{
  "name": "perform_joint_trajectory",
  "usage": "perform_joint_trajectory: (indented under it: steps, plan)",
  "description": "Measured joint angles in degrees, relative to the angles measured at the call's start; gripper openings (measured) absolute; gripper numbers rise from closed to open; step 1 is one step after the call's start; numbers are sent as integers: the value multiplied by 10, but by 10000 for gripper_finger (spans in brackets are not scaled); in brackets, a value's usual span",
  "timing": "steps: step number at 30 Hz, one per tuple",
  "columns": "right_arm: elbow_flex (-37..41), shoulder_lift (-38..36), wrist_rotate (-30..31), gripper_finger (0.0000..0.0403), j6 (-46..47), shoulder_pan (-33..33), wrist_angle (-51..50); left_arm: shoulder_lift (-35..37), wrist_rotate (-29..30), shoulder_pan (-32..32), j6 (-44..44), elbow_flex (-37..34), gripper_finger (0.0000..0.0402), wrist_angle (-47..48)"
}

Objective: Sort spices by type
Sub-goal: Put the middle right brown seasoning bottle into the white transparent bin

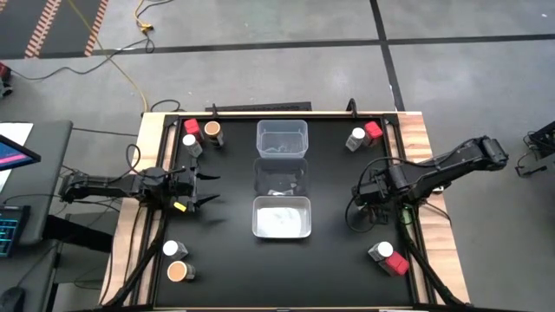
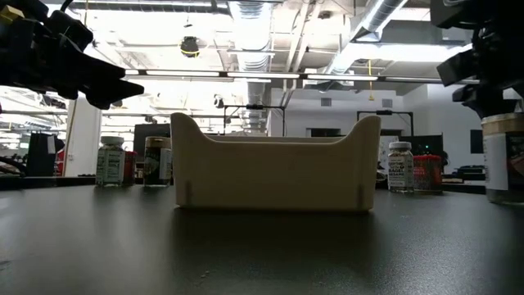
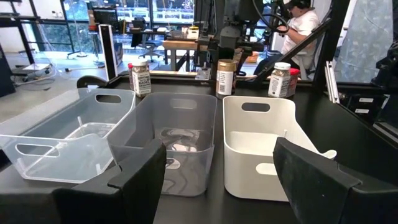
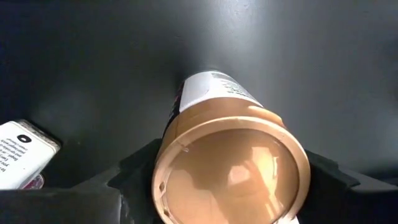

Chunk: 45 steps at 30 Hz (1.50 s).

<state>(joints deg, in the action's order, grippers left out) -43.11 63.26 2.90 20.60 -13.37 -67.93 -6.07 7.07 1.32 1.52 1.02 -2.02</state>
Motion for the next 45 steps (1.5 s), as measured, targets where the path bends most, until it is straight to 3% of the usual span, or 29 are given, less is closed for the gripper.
perform_joint_trajectory:
  steps: [10, 26, 45]
  plan:
    - [-10, 1, -1, 311, 34, 0, -9, 0, 0, 0, 0, 0, 285, 0]
    - [-130, 1, -3, 310, 47, 43, -71, 0, 0, 0, 0, 0, 285, 0]
    - [-137, 1, -1, 310, 45, 49, -82, 0, 0, 0, 0, 0, 285, 0]
